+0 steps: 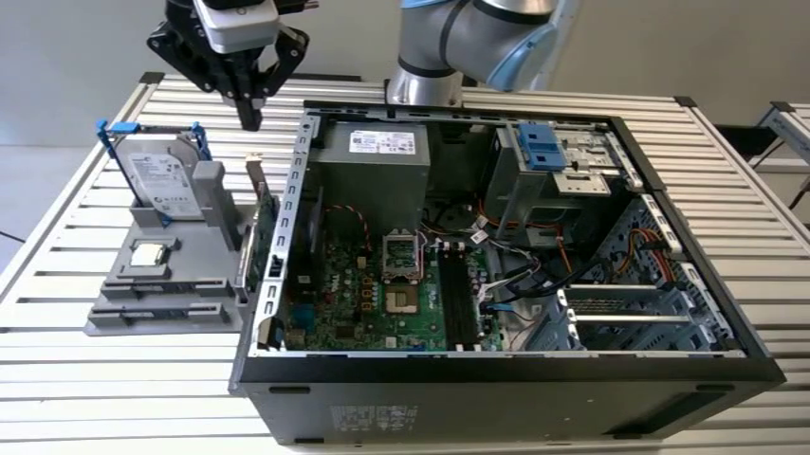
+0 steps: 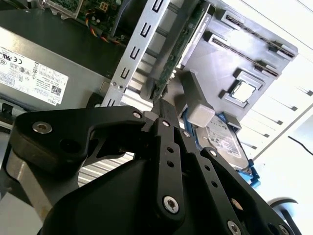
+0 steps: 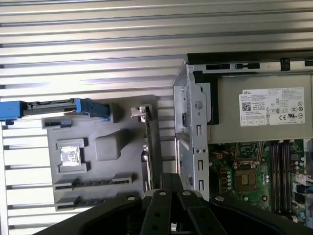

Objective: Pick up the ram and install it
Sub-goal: 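Reach for the ram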

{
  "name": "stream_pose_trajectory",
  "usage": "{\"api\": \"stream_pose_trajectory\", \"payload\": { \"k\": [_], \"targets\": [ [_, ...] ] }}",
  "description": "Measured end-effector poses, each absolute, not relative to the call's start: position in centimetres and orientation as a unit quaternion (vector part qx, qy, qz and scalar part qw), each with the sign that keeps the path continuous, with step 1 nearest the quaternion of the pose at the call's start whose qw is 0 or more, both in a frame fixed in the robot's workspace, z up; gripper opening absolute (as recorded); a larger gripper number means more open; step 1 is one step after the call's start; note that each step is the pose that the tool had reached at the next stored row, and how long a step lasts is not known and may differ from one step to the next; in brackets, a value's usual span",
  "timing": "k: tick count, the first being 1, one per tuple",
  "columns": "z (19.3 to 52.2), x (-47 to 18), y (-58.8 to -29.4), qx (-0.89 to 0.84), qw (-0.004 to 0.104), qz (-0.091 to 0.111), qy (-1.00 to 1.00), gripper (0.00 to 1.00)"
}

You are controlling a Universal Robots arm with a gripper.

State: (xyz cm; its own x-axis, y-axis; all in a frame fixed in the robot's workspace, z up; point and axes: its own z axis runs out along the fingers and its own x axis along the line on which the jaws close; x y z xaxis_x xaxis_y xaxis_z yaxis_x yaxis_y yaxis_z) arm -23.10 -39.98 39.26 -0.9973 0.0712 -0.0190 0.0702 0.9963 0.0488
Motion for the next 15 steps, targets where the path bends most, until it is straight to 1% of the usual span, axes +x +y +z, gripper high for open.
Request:
{"api": "stream_pose_trajectory", "payload": {
  "k": [15],
  "targets": [
    [39.3,-24.7,-40.0,0.035,0.01,0.024,0.999,0.0]
  ]
}}
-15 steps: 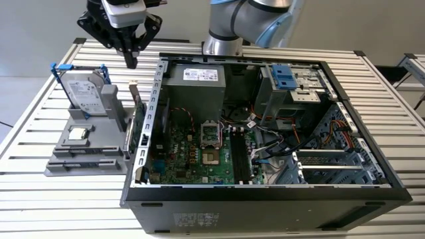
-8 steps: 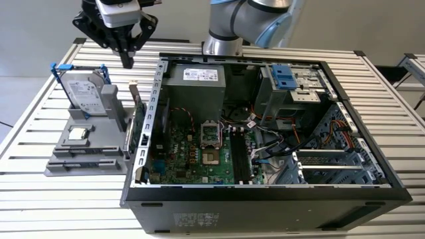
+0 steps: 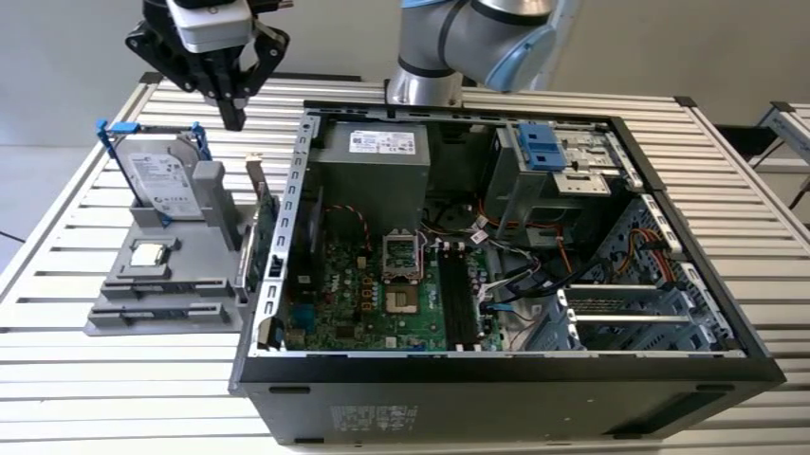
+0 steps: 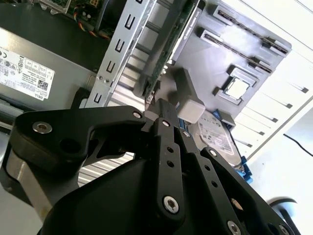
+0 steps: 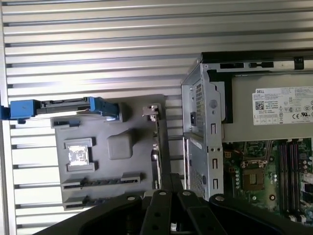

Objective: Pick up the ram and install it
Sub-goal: 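Reach for the ram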

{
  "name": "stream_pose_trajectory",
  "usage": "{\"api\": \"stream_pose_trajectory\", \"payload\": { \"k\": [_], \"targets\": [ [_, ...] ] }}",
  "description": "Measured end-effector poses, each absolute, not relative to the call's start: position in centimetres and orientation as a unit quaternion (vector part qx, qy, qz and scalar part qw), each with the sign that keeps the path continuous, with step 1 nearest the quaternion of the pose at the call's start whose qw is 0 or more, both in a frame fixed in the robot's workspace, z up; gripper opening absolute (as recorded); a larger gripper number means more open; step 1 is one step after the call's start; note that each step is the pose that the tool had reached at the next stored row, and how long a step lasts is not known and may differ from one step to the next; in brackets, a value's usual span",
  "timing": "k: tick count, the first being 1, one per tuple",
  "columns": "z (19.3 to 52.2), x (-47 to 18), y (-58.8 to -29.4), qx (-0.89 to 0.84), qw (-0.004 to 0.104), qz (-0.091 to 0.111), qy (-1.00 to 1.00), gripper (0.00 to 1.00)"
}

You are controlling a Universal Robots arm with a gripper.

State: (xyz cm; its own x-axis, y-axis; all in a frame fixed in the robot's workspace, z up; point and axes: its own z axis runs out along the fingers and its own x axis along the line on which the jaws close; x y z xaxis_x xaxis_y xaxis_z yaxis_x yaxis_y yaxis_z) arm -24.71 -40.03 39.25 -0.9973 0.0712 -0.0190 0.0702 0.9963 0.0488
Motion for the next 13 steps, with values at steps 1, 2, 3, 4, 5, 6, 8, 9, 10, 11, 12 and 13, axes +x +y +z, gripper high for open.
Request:
{"api": "stream_pose_trajectory", "payload": {
  "k": [1,2,3,4,5,6,8,9,10,11,12,13],
  "targets": [
    [39.2,-24.8,-40.0,0.035,0.01,0.024,0.999,0.0],
    [39.3,-25.0,-40.0,0.035,0.01,0.024,0.999,0.0],
    [39.3,-25.1,-40.1,0.035,0.01,0.024,0.999,0.0],
    [39.3,-25.2,-40.1,0.035,0.01,0.024,0.999,0.0],
    [39.2,-25.4,-40.1,0.035,0.01,0.024,0.999,0.0],
    [39.2,-25.6,-40.1,0.035,0.01,0.024,0.999,0.0],
    [39.2,-25.9,-40.1,0.035,0.01,0.024,0.999,0.0],
    [39.2,-26.0,-40.1,0.034,0.01,0.024,0.999,0.0],
    [39.2,-26.2,-40.1,0.034,0.01,0.024,0.999,0.0],
    [39.2,-26.3,-40.1,0.033,0.01,0.024,0.999,0.0],
    [39.2,-26.4,-40.1,0.032,0.01,0.024,0.999,0.0],
    [39.2,-26.5,-40.1,0.03,0.01,0.024,0.999,0.0]
  ]
}}
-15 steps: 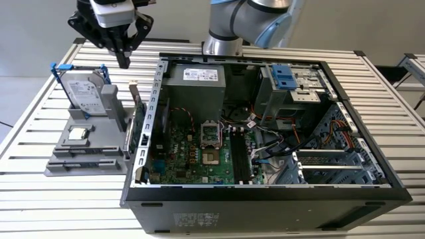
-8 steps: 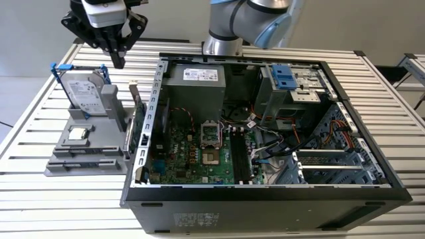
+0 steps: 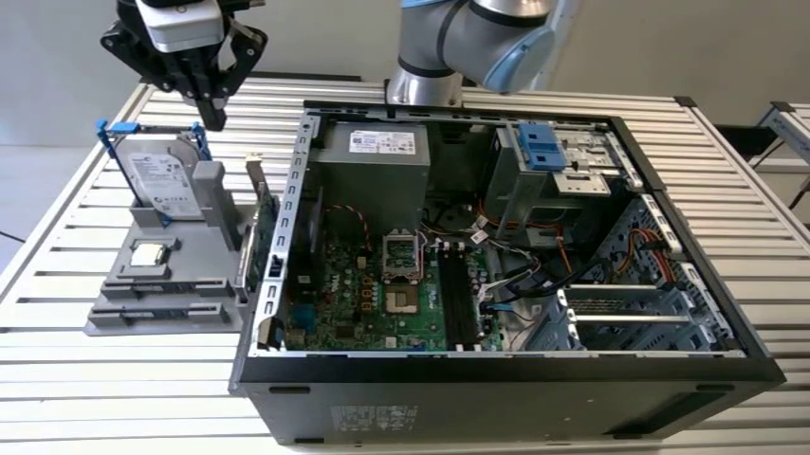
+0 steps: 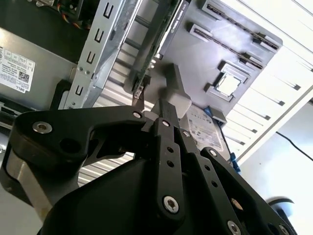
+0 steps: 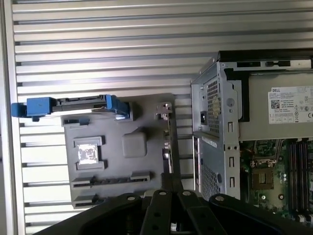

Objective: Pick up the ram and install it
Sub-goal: 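Reach for the ram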

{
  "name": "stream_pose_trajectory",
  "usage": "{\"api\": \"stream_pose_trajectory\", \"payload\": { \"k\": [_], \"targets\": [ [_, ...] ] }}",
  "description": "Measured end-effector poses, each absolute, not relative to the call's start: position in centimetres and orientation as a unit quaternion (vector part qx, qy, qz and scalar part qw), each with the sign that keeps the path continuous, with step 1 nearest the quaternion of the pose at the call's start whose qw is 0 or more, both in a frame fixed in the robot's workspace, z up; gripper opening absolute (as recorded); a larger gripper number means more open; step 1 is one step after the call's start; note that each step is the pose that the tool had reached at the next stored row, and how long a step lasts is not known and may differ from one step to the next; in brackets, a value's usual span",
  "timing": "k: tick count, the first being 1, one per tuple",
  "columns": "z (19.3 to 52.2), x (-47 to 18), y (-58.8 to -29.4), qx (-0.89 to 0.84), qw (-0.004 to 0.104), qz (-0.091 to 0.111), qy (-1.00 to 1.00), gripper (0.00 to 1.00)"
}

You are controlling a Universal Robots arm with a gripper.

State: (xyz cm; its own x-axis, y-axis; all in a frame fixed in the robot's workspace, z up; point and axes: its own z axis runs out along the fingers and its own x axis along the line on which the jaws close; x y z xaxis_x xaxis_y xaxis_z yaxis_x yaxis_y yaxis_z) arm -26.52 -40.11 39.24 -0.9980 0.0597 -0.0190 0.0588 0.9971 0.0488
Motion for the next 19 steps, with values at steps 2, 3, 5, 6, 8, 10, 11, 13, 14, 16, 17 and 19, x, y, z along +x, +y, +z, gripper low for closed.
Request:
{"api": "stream_pose_trajectory", "payload": {
  "k": [2,3,5,6,8,10,11,13,14,16,17,19],
  "targets": [
    [39.2,-26.7,-40.1,0.026,0.01,0.024,0.999,0.0],
    [39.2,-26.8,-40.1,0.024,0.01,0.024,0.999,0.0],
    [39.2,-27.0,-40.1,0.019,0.01,0.024,0.999,0.0],
    [39.2,-27.1,-40.1,0.017,0.01,0.024,1.0,0.0],
    [39.2,-27.3,-40.1,0.012,0.01,0.024,1.0,0.0],
    [39.2,-27.4,-40.1,0.007,0.009,0.024,1.0,0.0],
    [39.2,-27.5,-40.1,0.005,0.009,0.024,1.0,0.0],
    [39.2,-27.7,-40.1,0.002,0.009,0.024,1.0,0.0],
    [39.2,-27.8,-40.1,0.002,0.009,0.024,1.0,0.0],
    [39.2,-28.1,-40.1,0.002,0.009,0.024,1.0,0.0],
    [39.2,-28.2,-40.1,0.002,0.009,0.024,1.0,0.0],
    [39.2,-28.5,-40.1,0.002,0.009,0.024,1.0,0.0]
  ]
}}
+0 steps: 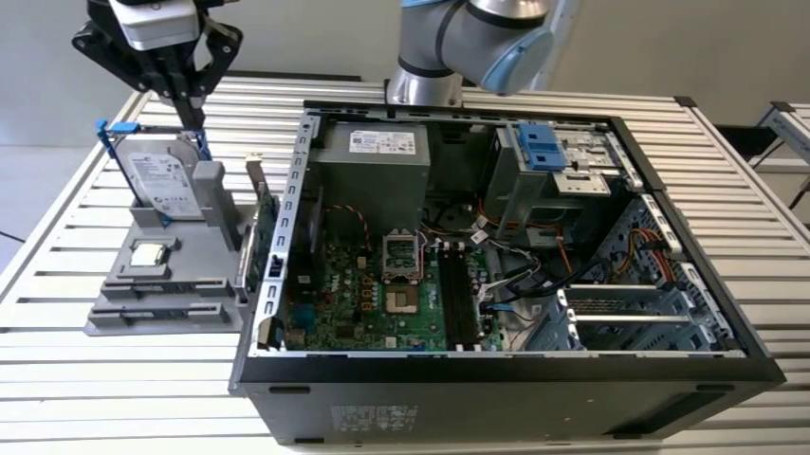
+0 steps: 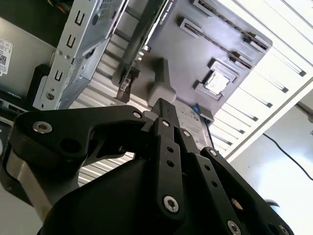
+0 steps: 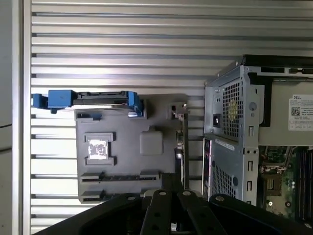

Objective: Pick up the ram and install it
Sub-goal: 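Reach for the ram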

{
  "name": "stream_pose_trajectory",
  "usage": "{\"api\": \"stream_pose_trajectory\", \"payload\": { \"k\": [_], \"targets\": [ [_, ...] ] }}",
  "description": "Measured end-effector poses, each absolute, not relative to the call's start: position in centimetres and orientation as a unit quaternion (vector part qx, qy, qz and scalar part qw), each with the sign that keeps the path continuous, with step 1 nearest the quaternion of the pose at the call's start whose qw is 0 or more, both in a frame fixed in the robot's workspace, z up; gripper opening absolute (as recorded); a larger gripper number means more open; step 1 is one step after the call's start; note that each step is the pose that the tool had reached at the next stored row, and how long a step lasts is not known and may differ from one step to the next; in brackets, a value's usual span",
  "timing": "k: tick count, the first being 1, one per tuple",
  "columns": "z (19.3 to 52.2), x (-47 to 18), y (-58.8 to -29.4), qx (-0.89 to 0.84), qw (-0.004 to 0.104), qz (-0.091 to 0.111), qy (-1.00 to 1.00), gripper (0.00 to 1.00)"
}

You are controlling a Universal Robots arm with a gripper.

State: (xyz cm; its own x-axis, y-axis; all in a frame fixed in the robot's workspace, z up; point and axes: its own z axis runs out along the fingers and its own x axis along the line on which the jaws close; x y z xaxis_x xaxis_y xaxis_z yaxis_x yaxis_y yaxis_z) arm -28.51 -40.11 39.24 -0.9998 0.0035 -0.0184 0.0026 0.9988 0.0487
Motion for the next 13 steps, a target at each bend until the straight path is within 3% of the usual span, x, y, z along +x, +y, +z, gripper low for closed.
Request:
{"api": "stream_pose_trajectory", "payload": {
  "k": [13],
  "targets": [
    [39.2,-30.0,-40.1,0.002,0.007,0.024,1.0,0.0]
  ]
}}
